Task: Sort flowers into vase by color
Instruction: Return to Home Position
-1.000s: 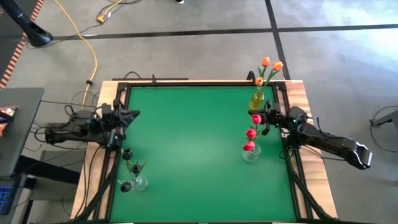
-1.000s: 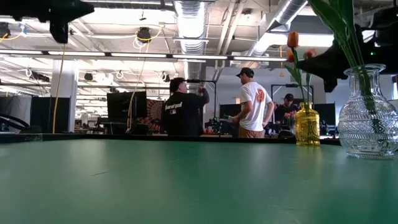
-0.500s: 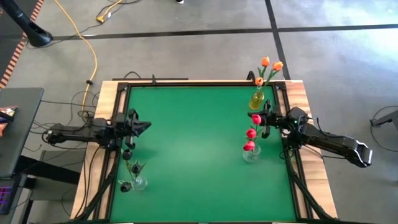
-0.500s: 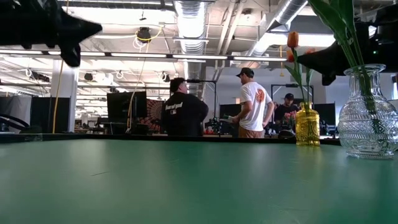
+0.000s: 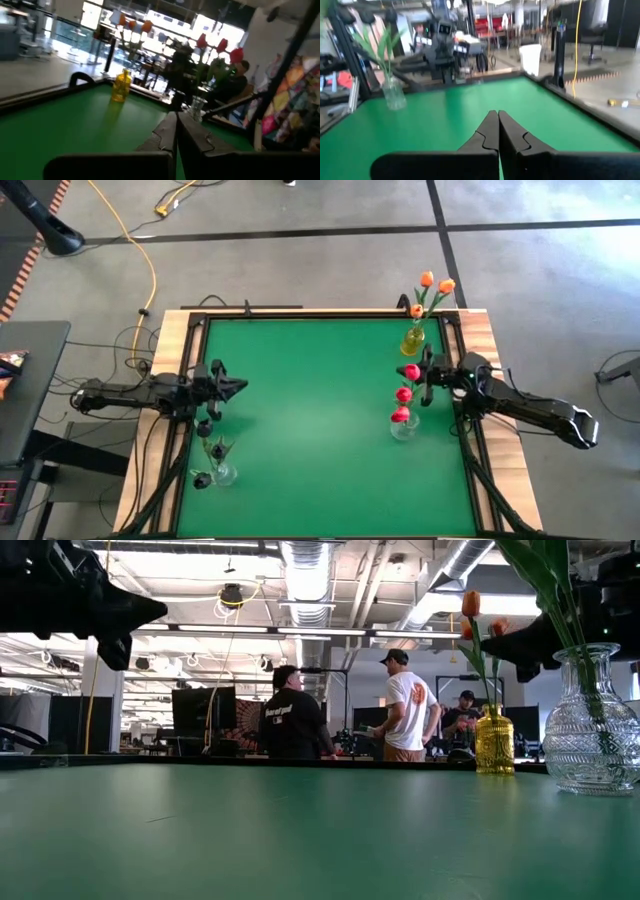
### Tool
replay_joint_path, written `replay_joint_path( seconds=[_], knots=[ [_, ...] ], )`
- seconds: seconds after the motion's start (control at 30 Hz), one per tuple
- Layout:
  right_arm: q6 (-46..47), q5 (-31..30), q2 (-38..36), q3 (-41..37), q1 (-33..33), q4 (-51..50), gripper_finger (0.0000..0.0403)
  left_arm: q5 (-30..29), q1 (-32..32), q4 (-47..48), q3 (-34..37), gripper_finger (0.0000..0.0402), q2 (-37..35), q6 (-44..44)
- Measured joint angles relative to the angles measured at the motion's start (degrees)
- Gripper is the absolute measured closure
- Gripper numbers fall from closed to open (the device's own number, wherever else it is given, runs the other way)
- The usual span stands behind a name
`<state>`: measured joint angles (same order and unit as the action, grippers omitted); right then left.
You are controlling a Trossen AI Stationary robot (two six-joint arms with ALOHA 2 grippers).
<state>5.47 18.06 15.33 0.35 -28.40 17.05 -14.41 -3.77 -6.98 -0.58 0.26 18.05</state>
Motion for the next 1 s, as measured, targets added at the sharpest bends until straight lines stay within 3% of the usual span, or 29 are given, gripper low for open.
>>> replay_joint_path(
  seconds=[0.3, 0.47, 0.6, 0.77, 1.0],
  knots=[
    [-1.04, -0.29, -0.02, -0.02, 1.67, -6.52, 0.0383, -3.87, 0.00, 2.57, 0.02, 0.0401, 0.01, 1.90],
    [-2.43, -13.15, -0.02, -0.03, 5.22, -7.03, 0.0383, -3.90, 0.00, 2.57, 0.04, 0.0401, 0.01, 1.15],
    [-3.12, -17.83, -0.02, -0.05, 7.24, -9.15, 0.0378, -3.90, 0.00, 2.57, 0.07, 0.0401, 0.01, 1.14],
    [3.54, -18.26, 0.02, -0.05, 7.39, -15.46, 0.0357, -3.92, 0.00, 2.57, 0.09, 0.0401, 0.01, 1.33],
    [3.23, -18.29, 0.47, 0.19, 7.39, -16.20, 0.0353, -4.01, 0.00, 2.59, 0.11, 0.0401, 0.01, 0.46]
  ],
)
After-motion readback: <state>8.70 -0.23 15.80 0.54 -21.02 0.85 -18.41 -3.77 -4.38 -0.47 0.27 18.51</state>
